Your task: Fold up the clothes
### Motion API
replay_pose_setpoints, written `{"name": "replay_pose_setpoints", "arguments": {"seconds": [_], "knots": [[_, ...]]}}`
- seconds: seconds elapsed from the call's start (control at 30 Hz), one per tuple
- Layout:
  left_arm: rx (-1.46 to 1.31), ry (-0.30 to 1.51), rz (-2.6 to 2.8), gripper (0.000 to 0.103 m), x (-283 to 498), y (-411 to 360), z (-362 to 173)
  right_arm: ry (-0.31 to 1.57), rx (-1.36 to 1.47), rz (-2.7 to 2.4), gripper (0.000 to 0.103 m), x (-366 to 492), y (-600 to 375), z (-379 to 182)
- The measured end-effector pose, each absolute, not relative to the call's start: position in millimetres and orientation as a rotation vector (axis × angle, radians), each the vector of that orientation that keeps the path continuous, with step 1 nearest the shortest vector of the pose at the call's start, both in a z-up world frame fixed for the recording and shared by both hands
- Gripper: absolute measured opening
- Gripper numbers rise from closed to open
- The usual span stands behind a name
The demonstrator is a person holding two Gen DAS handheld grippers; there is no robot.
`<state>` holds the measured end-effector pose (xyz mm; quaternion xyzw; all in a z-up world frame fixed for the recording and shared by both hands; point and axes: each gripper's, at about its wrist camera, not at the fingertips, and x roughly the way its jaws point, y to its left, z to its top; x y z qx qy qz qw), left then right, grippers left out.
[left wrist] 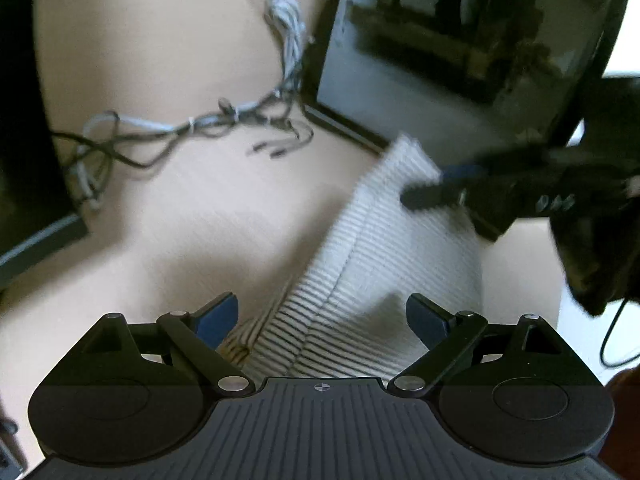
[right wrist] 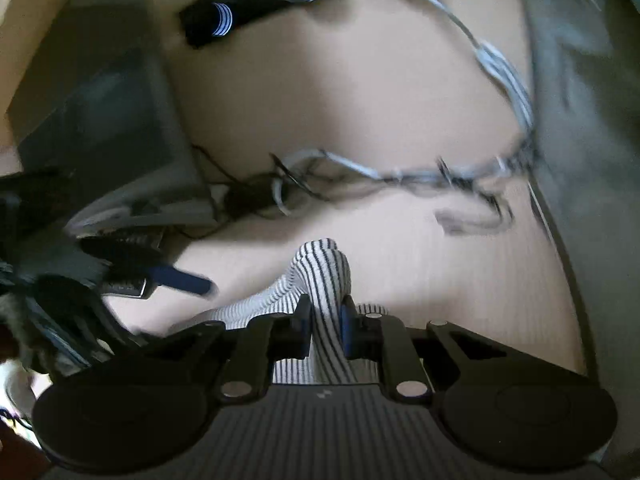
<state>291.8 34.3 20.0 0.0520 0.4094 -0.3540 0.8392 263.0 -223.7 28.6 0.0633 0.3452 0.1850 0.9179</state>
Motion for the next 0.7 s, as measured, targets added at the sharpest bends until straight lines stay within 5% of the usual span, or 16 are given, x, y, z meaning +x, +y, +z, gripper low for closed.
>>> {"name": "replay_pose_setpoints", "arguments": {"seconds": [0.27,0.43,0.7], "knots": [[0.146,0.958,-0.755,0.098,306,32,-7,0.789,0.117,0.280,0.018,293,-219,-12],[0.119,0.976,-0.750,0.102,306,35,-15,0.781,0.227,0.246,0.070,255,-243,20],[-0.072,1.006,-0.655,0.102,295,56,-29,0.988,0.596,0.236,0.075,219,-269,-16]]}}
